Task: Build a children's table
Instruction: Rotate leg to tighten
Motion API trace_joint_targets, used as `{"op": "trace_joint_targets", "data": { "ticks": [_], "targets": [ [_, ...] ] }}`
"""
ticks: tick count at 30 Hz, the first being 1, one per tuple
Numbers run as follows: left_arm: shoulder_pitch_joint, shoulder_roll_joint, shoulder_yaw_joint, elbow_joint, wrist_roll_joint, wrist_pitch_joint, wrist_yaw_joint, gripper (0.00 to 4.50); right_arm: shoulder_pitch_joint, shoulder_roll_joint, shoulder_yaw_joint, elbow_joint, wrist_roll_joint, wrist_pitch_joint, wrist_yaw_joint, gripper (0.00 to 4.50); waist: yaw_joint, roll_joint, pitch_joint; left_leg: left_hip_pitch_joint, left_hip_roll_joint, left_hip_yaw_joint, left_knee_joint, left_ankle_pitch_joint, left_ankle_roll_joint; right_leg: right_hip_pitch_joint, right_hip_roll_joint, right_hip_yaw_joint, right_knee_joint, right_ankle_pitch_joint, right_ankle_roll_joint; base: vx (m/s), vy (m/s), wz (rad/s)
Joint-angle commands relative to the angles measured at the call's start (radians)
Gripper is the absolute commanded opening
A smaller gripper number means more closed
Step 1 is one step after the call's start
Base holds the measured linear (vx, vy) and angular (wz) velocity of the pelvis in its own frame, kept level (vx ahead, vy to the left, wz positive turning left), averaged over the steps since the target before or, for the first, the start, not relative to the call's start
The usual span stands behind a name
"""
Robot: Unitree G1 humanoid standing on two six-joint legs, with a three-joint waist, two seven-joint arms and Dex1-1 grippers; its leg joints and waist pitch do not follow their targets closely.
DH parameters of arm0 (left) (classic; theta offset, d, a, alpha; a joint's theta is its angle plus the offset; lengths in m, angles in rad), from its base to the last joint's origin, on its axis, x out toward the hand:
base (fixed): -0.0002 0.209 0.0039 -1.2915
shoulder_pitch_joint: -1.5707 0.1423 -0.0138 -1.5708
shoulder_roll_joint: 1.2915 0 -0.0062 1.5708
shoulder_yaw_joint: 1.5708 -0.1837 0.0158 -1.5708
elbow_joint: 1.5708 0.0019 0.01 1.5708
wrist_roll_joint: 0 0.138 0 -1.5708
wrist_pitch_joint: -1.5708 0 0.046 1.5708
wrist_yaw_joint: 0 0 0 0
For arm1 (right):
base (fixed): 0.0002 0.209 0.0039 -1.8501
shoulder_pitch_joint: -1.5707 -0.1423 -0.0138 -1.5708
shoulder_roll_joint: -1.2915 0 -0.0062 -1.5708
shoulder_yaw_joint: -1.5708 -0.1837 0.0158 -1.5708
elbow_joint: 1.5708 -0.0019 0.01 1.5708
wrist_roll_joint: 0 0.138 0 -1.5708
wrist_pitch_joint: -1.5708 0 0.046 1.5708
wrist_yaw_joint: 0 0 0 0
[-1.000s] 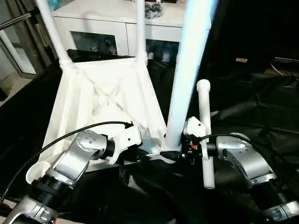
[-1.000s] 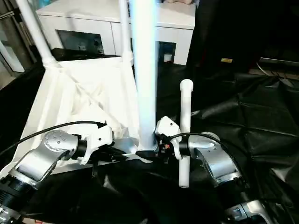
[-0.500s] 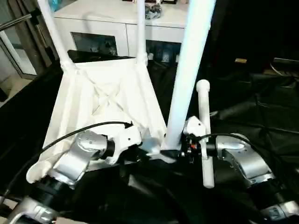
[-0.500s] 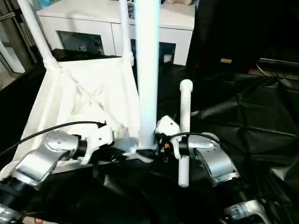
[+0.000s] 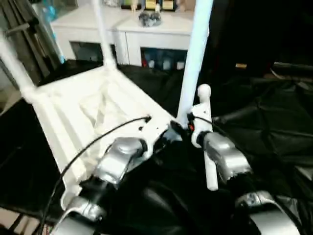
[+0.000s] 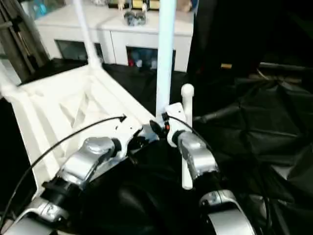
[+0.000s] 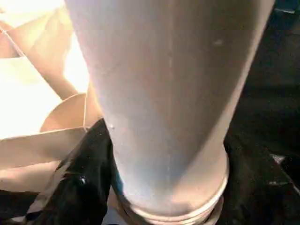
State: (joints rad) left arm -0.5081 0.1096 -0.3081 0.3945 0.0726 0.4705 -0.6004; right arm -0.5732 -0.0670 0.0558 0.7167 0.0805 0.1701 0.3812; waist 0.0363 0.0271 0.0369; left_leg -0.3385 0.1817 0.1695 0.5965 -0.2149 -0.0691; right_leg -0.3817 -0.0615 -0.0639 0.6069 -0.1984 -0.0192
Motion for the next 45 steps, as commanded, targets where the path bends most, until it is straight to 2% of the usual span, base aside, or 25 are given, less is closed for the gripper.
{"op": "trace_joint_targets", "data": {
  "ticks": [1,2,4,9,12,14,15,17,23,26,30,31,34,35,40,44,45],
  "targets": [
    [-0.009,-0.024,-0.050,-0.019,-0.011,-0.047,-0.015,0.00,0.039,0.061,0.061,0.071,0.005,0.041,0.064,3.49,0.001,-0.007,-0.035,-0.004,0.040,-0.023,-0.083,-0.294,0.024,0.019,-0.086,0.045,-0.116,-0.519,-0.108,0.000,0.000,0.00],
    [-0.003,-0.015,-0.060,-0.024,-0.011,-0.062,-0.033,0.00,0.037,0.059,0.064,0.069,0.000,0.026,0.064,3.61,0.003,-0.004,-0.036,-0.003,0.041,-0.024,-0.084,-0.294,0.023,0.018,-0.087,0.047,-0.115,-0.506,-0.112,0.000,0.000,0.00],
    [0.006,-0.008,-0.064,-0.034,-0.013,-0.072,-0.061,0.00,0.028,0.056,0.064,0.069,-0.012,0.002,0.063,3.88,0.000,-0.006,-0.035,-0.009,0.041,-0.024,-0.086,-0.293,0.022,0.021,-0.086,0.047,-0.111,-0.486,-0.119,0.000,0.000,0.00],
    [0.022,0.012,-0.071,-0.059,-0.015,-0.082,-0.111,0.00,0.025,0.038,0.065,0.044,-0.012,-0.020,0.112,3.95,0.001,-0.005,-0.037,-0.008,0.044,-0.023,-0.087,-0.281,0.025,0.021,-0.087,0.050,-0.108,-0.456,-0.135,0.000,0.000,0.00],
    [0.040,0.050,-0.081,-0.088,-0.031,-0.092,-0.163,0.00,0.044,-0.005,0.083,-0.022,-0.002,-0.044,0.211,3.95,0.005,-0.007,-0.040,-0.012,0.046,-0.020,-0.086,-0.238,0.038,0.029,-0.087,0.052,-0.100,-0.373,-0.156,0.000,0.000,0.00],
    [0.046,0.066,-0.084,-0.097,-0.036,-0.100,-0.185,0.00,0.056,-0.025,0.094,-0.057,0.006,-0.051,0.263,3.95,0.008,-0.005,-0.046,-0.012,0.049,-0.015,-0.082,-0.186,0.052,0.029,-0.086,0.055,-0.090,-0.274,-0.184,0.000,0.000,0.00],
    [0.051,0.079,-0.086,-0.105,-0.040,-0.108,-0.205,0.00,0.069,-0.044,0.103,-0.092,0.015,-0.054,0.315,3.95,0.008,-0.007,-0.049,-0.017,0.047,-0.014,-0.078,-0.140,0.064,0.036,-0.083,0.054,-0.080,-0.196,-0.205,0.000,0.000,0.00],
    [0.059,0.094,-0.084,-0.117,-0.048,-0.100,-0.227,0.00,0.089,-0.073,0.120,-0.144,0.028,-0.043,0.380,3.95,0.015,-0.001,-0.054,-0.023,0.049,-0.013,-0.070,-0.056,0.097,0.041,-0.083,0.052,-0.062,-0.049,-0.238,0.000,0.000,0.00],
    [0.095,0.175,-0.089,-0.159,-0.069,-0.127,-0.349,0.00,0.152,-0.186,0.160,-0.266,0.052,-0.063,0.579,3.95,0.025,-0.003,-0.056,-0.022,0.050,-0.010,-0.064,-0.040,0.131,0.043,-0.082,0.052,-0.054,0.033,-0.265,0.000,0.000,0.00],
    [0.133,0.246,-0.091,-0.212,-0.111,-0.174,-0.465,0.00,0.188,-0.251,0.171,-0.352,0.082,-0.039,0.698,3.95,0.028,-0.002,-0.049,-0.022,0.053,-0.012,-0.070,-0.091,0.119,0.044,-0.082,0.050,-0.063,-0.054,-0.253,0.000,0.000,0.00],
    [0.153,0.288,-0.091,-0.249,-0.136,-0.177,-0.529,0.00,0.191,-0.280,0.185,-0.358,0.059,-0.047,0.713,3.95,0.023,-0.001,-0.046,-0.019,0.053,-0.010,-0.073,-0.126,0.094,0.038,-0.080,0.051,-0.068,-0.116,-0.246,0.000,0.000,0.00],
    [0.160,0.308,-0.088,-0.261,-0.143,-0.170,-0.549,0.00,0.196,-0.296,0.192,-0.367,0.056,-0.040,0.731,3.79,0.024,0.000,-0.046,-0.018,0.053,-0.010,-0.074,-0.133,0.084,0.038,-0.080,0.051,-0.069,-0.135,-0.242,0.000,0.000,0.00],
    [0.168,0.326,-0.081,-0.258,-0.142,-0.184,-0.564,0.00,0.204,-0.304,0.197,-0.382,0.060,-0.029,0.749,3.62,0.024,0.000,-0.046,-0.014,0.052,-0.010,-0.073,-0.133,0.075,0.036,-0.078,0.053,-0.068,-0.124,-0.242,0.000,0.000,0.00],
    [0.170,0.329,-0.080,-0.257,-0.142,-0.187,-0.567,0.00,0.205,-0.306,0.199,-0.385,0.060,-0.029,0.752,3.57,0.024,-0.005,-0.048,-0.017,0.052,-0.010,-0.072,-0.119,0.078,0.040,-0.080,0.054,-0.064,-0.109,-0.242,0.000,0.000,0.00],
    [0.182,0.345,-0.080,-0.266,-0.150,-0.192,-0.577,0.00,0.213,-0.302,0.200,-0.404,0.078,-0.009,0.770,2.98,0.025,-0.006,-0.052,-0.019,0.051,-0.010,-0.069,-0.079,0.089,0.043,-0.079,0.052,-0.056,-0.054,-0.250,0.000,0.000,0.00],
    [0.185,0.343,-0.081,-0.267,-0.151,-0.191,-0.576,0.00,0.217,-0.297,0.211,-0.406,0.089,0.005,0.778,2.84,0.025,-0.005,-0.049,-0.018,0.051,-0.009,-0.069,-0.093,0.087,0.040,-0.079,0.052,-0.061,-0.084,-0.246,0.000,0.000,0.00],
    [0.184,0.335,-0.081,-0.262,-0.146,-0.191,-0.565,0.00,0.220,-0.286,0.209,-0.399,0.093,0.005,0.770,2.84,0.023,-0.009,-0.049,-0.018,0.051,-0.008,-0.069,-0.094,0.086,0.041,-0.078,0.052,-0.061,-0.086,-0.245,0.000,0.000,0.00]
  ]
}}
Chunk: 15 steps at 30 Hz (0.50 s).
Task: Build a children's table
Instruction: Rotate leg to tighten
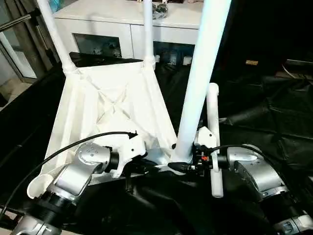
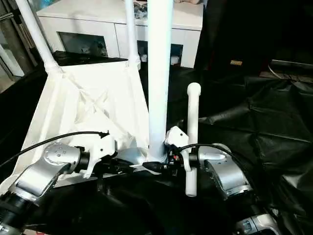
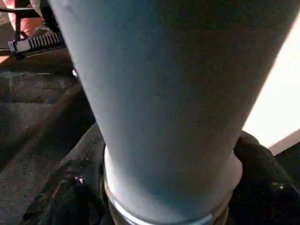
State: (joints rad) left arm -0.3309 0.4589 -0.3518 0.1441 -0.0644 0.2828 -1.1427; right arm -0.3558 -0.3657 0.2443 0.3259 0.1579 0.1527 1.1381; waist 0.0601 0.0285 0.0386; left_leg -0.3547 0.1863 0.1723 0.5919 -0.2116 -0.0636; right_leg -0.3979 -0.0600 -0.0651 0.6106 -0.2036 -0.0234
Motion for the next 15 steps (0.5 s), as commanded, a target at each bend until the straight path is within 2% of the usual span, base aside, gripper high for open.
{"op": "trace_joint_targets", "data": {
  "ticks": [1,4,5,6,7,8,10,12,13,14,15],
  "targets": [
    [0.005,-0.019,-0.038,-0.008,-0.005,-0.003,-0.015,0.00,0.004,0.021,0.018,-0.003,0.017,0.021,0.006,2.83,0.000,-0.009,-0.050,-0.002,0.046,-0.011,-0.065,-0.100,0.078,0.057,-0.081,0.053,-0.066,-0.094,-0.237,0.000,0.000,0.00],
    [-0.015,-0.062,-0.034,0.030,0.034,0.023,0.075,0.00,-0.011,0.082,-0.006,0.063,-0.014,0.014,-0.124,2.81,-0.002,-0.009,-0.048,-0.002,0.046,-0.011,-0.066,-0.108,0.069,0.054,-0.080,0.054,-0.069,-0.121,-0.233,0.000,0.000,0.00],
    [-0.036,-0.101,-0.024,0.067,0.058,0.036,0.153,0.00,-0.033,0.123,-0.025,0.128,-0.052,0.001,-0.244,2.81,-0.006,-0.009,-0.040,0.003,0.044,-0.010,-0.071,-0.156,0.043,0.049,-0.081,0.053,-0.082,-0.222,-0.214,0.000,0.000,0.00],
    [-0.052,-0.131,-0.014,0.095,0.069,0.047,0.210,0.00,-0.051,0.150,-0.039,0.176,-0.073,0.002,-0.328,2.81,-0.008,-0.009,-0.037,0.006,0.043,-0.010,-0.073,-0.177,0.032,0.047,-0.082,0.053,-0.087,-0.273,-0.206,0.000,0.000,0.00],
    [-0.070,-0.162,-0.004,0.120,0.077,0.066,0.263,0.00,-0.071,0.179,-0.057,0.226,-0.085,0.001,-0.410,2.80,-0.015,-0.010,-0.035,0.012,0.039,-0.013,-0.075,-0.213,0.004,0.047,-0.084,0.051,-0.095,-0.375,-0.183,0.000,0.000,0.00],
    [-0.081,-0.181,0.002,0.134,0.081,0.078,0.295,0.00,-0.083,0.196,-0.068,0.256,-0.090,0.004,-0.458,2.80,-0.019,-0.010,-0.037,0.009,0.039,-0.020,-0.078,-0.223,-0.007,0.051,-0.088,0.049,-0.099,-0.422,-0.158,-0.060,0.001,-0.03],
    [-0.095,-0.210,0.010,0.147,0.084,0.092,0.332,0.00,-0.098,0.220,-0.086,0.288,-0.082,0.015,-0.506,2.79,-0.024,-0.011,-0.038,0.005,0.041,-0.020,-0.079,-0.225,-0.003,0.051,-0.086,0.051,-0.100,-0.406,-0.145,0.000,0.000,0.00],
    [-0.126,-0.278,0.018,0.176,0.090,0.113,0.406,0.00,-0.129,0.284,-0.120,0.343,-0.066,0.048,-0.617,2.79,-0.026,-0.013,-0.034,0.012,0.036,-0.017,-0.077,-0.246,0.007,0.042,-0.085,0.052,-0.107,-0.438,-0.144,0.000,0.000,0.00],
    [-0.126,-0.278,0.018,0.176,0.090,0.113,0.406,0.00,-0.129,0.284,-0.120,0.343,-0.066,0.048,-0.617,2.79,-0.026,-0.012,-0.034,0.012,0.035,-0.017,-0.077,-0.248,0.008,0.042,-0.085,0.051,-0.111,-0.464,-0.136,0.000,0.000,0.00],
    [-0.137,-0.309,0.017,0.190,0.096,0.118,0.431,0.00,-0.140,0.314,-0.123,0.362,-0.068,0.060,-0.650,2.79,-0.023,-0.007,-0.036,0.012,0.036,-0.020,-0.077,-0.247,0.006,0.044,-0.087,0.050,-0.109,-0.466,-0.133,0.000,0.000,0.00],
    [-0.137,-0.311,0.017,0.191,0.096,0.118,0.432,0.00,-0.141,0.316,-0.124,0.364,-0.069,0.060,-0.652,2.79,-0.024,-0.010,-0.035,0.012,0.038,-0.019,-0.078,-0.247,0.008,0.041,-0.085,0.051,-0.111,-0.462,-0.129,0.000,0.000,0.00]
  ]
}}
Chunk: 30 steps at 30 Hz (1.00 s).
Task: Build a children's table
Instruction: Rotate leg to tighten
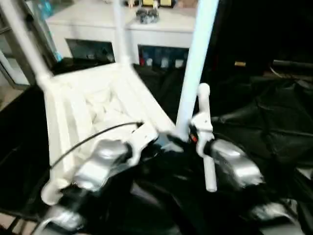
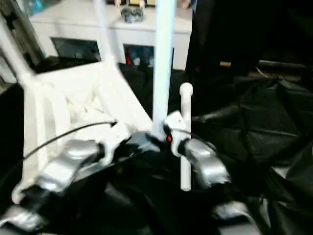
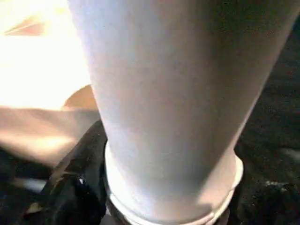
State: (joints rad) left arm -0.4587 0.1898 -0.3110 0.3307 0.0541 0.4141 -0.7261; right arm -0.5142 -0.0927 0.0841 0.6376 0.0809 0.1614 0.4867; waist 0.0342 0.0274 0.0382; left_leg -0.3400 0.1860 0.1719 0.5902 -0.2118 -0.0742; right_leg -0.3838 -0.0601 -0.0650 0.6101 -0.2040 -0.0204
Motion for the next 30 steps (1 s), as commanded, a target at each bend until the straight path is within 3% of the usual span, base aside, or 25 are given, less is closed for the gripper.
{"op": "trace_joint_targets", "data": {
  "ticks": [1,8,12,17,18,19,22,24,26,30],
  "targets": [
    [-0.017,-0.073,-0.030,0.023,-0.008,-0.014,0.034,0.00,0.008,0.079,0.038,0.078,-0.001,0.042,-0.004,3.14,0.003,-0.010,-0.036,-0.004,0.038,-0.018,-0.077,-0.246,0.021,0.027,-0.085,0.052,-0.109,-0.455,-0.130,0.000,0.000,0.00],
    [0.001,-0.059,-0.055,-0.002,-0.013,-0.041,-0.011,0.00,0.016,0.065,0.065,0.047,-0.006,-0.004,0.074,3.91,0.004,-0.008,-0.037,-0.008,0.041,-0.019,-0.080,-0.256,0.033,0.029,-0.086,0.052,-0.106,-0.423,-0.139,0.000,0.000,0.00],
    [0.023,-0.017,-0.062,-0.042,-0.029,-0.072,-0.085,0.00,0.028,0.005,0.093,-0.010,-0.017,-0.059,0.169,3.91,0.004,-0.008,-0.039,-0.012,0.043,-0.020,-0.081,-0.236,0.041,0.032,-0.087,0.053,-0.102,-0.385,-0.149,0.000,0.000,0.00],
    [0.050,0.043,-0.050,-0.079,-0.050,-0.098,-0.171,0.00,0.072,-0.113,0.117,-0.139,0.025,-0.077,0.391,3.91,0.013,-0.009,-0.050,-0.017,0.043,-0.014,-0.069,-0.123,0.083,0.043,-0.084,0.055,-0.080,-0.170,-0.200,0.010,0.000,0.00],
    [0.055,0.056,-0.049,-0.087,-0.055,-0.106,-0.190,0.00,0.080,-0.136,0.119,-0.160,0.035,-0.073,0.432,3.91,0.015,-0.009,-0.058,-0.021,0.044,-0.015,-0.062,-0.066,0.105,0.050,-0.083,0.054,-0.065,-0.066,-0.222,0.000,0.000,0.00],
    [0.056,0.059,-0.049,-0.089,-0.056,-0.107,-0.194,0.00,0.082,-0.140,0.120,-0.164,0.038,-0.072,0.440,3.91,0.017,-0.008,-0.059,-0.024,0.043,-0.013,-0.057,-0.025,0.129,0.049,-0.080,0.053,-0.057,0.020,-0.242,0.000,0.000,0.00],
    [0.078,0.102,-0.046,-0.127,-0.085,-0.118,-0.269,0.00,0.110,-0.216,0.140,-0.223,0.068,-0.031,0.571,3.91,0.023,-0.008,-0.062,-0.025,0.044,-0.011,-0.050,0.022,0.179,0.046,-0.080,0.050,-0.048,0.111,-0.269,0.000,0.000,0.00],
    [0.086,0.116,-0.044,-0.144,-0.098,-0.117,-0.299,0.00,0.118,-0.238,0.148,-0.236,0.074,-0.021,0.606,3.91,0.030,-0.006,-0.060,-0.025,0.047,-0.011,-0.050,0.009,0.185,0.045,-0.080,0.047,-0.050,0.083,-0.271,0.000,0.000,0.00],
    [0.104,0.146,-0.046,-0.177,-0.122,-0.118,-0.354,0.00,0.129,-0.269,0.158,-0.258,0.080,-0.005,0.655,3.91,0.033,-0.002,-0.055,-0.024,0.051,-0.011,-0.055,-0.037,0.159,0.044,-0.081,0.047,-0.055,-0.002,-0.266,0.000,0.000,0.00],
    [0.123,0.192,-0.053,-0.205,-0.140,-0.124,-0.419,0.00,0.139,-0.292,0.162,-0.280,0.080,0.010,0.692,3.75,0.031,0.001,-0.052,-0.021,0.051,-0.011,-0.059,-0.086,0.122,0.041,-0.080,0.048,-0.063,-0.072,-0.253,0.000,0.000,0.00]
  ]
}}
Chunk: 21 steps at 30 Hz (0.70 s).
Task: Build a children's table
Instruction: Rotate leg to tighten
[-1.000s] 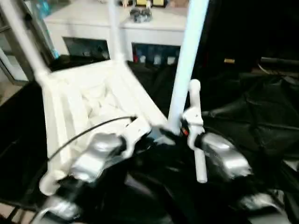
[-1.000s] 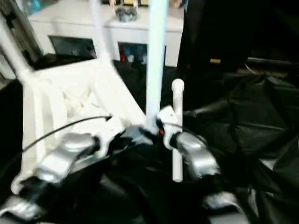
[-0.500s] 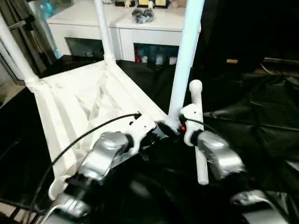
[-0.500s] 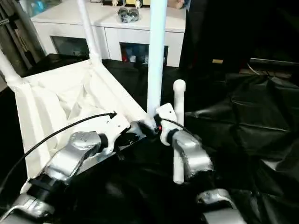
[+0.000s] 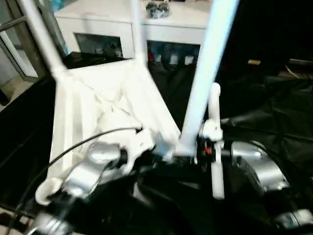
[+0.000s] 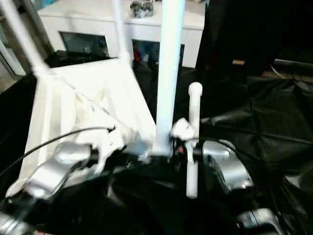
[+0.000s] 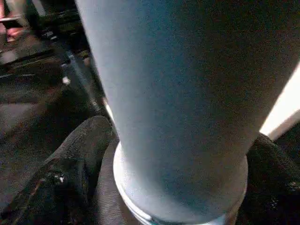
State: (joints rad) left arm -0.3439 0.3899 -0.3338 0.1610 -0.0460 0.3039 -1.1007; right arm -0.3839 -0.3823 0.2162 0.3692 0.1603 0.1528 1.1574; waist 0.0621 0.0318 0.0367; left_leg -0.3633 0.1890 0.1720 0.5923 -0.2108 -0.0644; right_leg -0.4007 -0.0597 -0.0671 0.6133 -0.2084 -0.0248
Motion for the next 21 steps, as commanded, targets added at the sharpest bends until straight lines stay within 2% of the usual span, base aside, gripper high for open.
{"op": "trace_joint_targets", "data": {
  "ticks": [1,4,9,12,16,17,18,19,20,21],
  "targets": [
    [0.011,0.003,-0.030,-0.038,-0.042,-0.014,-0.056,0.00,0.010,-0.006,0.032,-0.018,0.002,0.025,0.026,3.65,0.001,-0.006,-0.050,0.003,0.047,-0.011,-0.062,-0.097,0.102,0.058,-0.080,0.051,-0.068,-0.079,-0.244,0.000,0.000,0.00],
    [0.015,0.023,-0.028,-0.039,-0.046,-0.017,-0.076,0.00,0.015,-0.014,0.037,-0.032,0.008,0.041,0.038,3.45,0.001,-0.005,-0.051,0.004,0.046,-0.011,-0.062,-0.093,0.089,0.059,-0.080,0.052,-0.067,-0.076,-0.240,0.000,0.000,0.00],
    [0.023,0.041,-0.023,-0.045,-0.048,-0.019,-0.097,0.00,0.025,-0.018,0.045,-0.065,0.026,0.078,0.061,3.00,0.004,-0.004,-0.055,0.003,0.045,-0.011,-0.058,-0.051,0.101,0.061,-0.079,0.051,-0.058,-0.002,-0.249,0.000,0.000,0.00],
    [0.025,0.039,-0.024,-0.045,-0.048,-0.017,-0.087,0.00,0.030,-0.003,0.043,-0.065,0.028,0.087,0.046,2.86,0.005,-0.007,-0.055,0.003,0.045,-0.011,-0.058,-0.054,0.101,0.061,-0.079,0.051,-0.058,-0.008,-0.250,0.000,0.000,0.00],
    [0.002,-0.006,-0.013,0.006,-0.010,-0.013,0.012,0.00,0.017,0.042,0.028,0.000,-0.019,0.058,-0.079,2.83,0.001,-0.008,-0.051,0.002,0.044,-0.010,-0.060,-0.079,0.084,0.059,-0.080,0.052,-0.065,-0.061,-0.240,0.000,0.000,0.00],
    [-0.023,-0.040,-0.003,0.050,0.012,-0.001,0.080,0.00,-0.002,0.076,0.018,0.065,-0.068,0.032,-0.194,2.82,-0.003,-0.008,-0.040,0.007,0.041,-0.010,-0.067,-0.145,0.055,0.055,-0.081,0.050,-0.082,-0.193,-0.218,0.000,0.000,0.00],
    [-0.048,-0.074,0.007,0.090,0.030,0.014,0.142,0.00,-0.027,0.116,0.001,0.136,-0.107,0.026,-0.329,2.81,-0.006,-0.006,-0.037,0.011,0.039,-0.009,-0.068,-0.176,0.041,0.051,-0.082,0.050,-0.088,-0.255,-0.206,0.000,0.000,0.00],
    [-0.060,-0.090,0.011,0.107,0.037,0.021,0.170,0.00,-0.039,0.136,-0.009,0.168,-0.121,0.029,-0.395,2.81,-0.013,-0.007,-0.030,0.021,0.036,-0.012,-0.072,-0.237,0.007,0.048,-0.083,0.048,-0.101,-0.395,-0.177,0.000,0.000,0.00],
    [-0.077,-0.117,0.018,0.130,0.043,0.029,0.210,0.00,-0.054,0.163,-0.027,0.203,-0.118,0.049,-0.460,2.81,-0.017,-0.009,-0.029,0.022,0.035,-0.015,-0.075,-0.252,-0.004,0.050,-0.084,0.047,-0.105,-0.442,-0.159,-0.064,-0.003,-0.04],
    [-0.088,-0.134,0.022,0.144,0.046,0.034,0.235,0.00,-0.062,0.179,-0.039,0.222,-0.113,0.064,-0.496,2.80,-0.023,-0.009,-0.033,0.019,0.034,-0.020,-0.076,-0.259,-0.013,0.054,-0.086,0.047,-0.107,-0.477,-0.133,-0.056,0.001,-0.06]
  ]
}}
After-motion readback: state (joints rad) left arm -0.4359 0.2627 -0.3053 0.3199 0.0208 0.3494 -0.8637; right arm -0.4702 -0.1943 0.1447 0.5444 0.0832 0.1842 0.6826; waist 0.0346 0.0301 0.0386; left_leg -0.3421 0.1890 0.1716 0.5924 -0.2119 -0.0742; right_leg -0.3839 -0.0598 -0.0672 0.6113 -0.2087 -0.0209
